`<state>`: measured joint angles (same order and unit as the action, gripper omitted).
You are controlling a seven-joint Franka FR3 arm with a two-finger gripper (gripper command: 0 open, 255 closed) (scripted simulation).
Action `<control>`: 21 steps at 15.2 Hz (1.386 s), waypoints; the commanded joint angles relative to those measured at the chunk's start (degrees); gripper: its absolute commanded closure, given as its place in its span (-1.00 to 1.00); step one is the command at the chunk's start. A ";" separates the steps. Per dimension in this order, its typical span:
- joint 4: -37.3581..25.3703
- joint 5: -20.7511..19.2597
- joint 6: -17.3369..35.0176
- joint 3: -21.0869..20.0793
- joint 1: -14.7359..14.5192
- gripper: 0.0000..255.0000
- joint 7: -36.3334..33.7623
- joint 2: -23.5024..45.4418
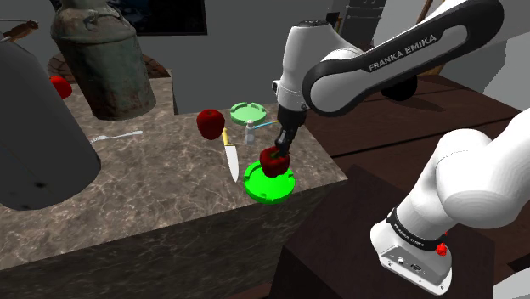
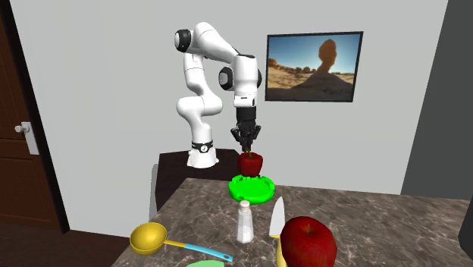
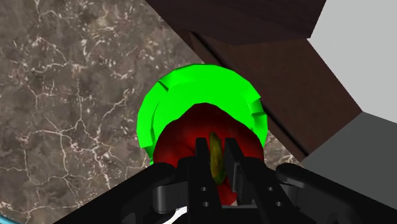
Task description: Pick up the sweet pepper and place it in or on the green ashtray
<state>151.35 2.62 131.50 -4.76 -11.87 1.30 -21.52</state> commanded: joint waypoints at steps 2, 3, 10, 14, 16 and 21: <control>1.08 -0.06 2.93 -0.03 0.08 1.00 0.05 1.78; 1.44 -0.07 3.88 -0.07 0.09 1.00 0.04 2.37; 2.81 -0.15 8.01 -0.21 0.14 1.00 -0.05 5.13; 2.81 -0.15 8.01 -0.21 0.15 1.00 -0.05 5.13; 2.81 -0.15 8.01 -0.21 0.14 -1.00 -0.05 5.13; 2.81 -0.15 8.01 -0.21 0.15 -1.00 -0.05 5.13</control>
<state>154.16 2.46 139.51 -4.97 -11.73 1.25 -16.38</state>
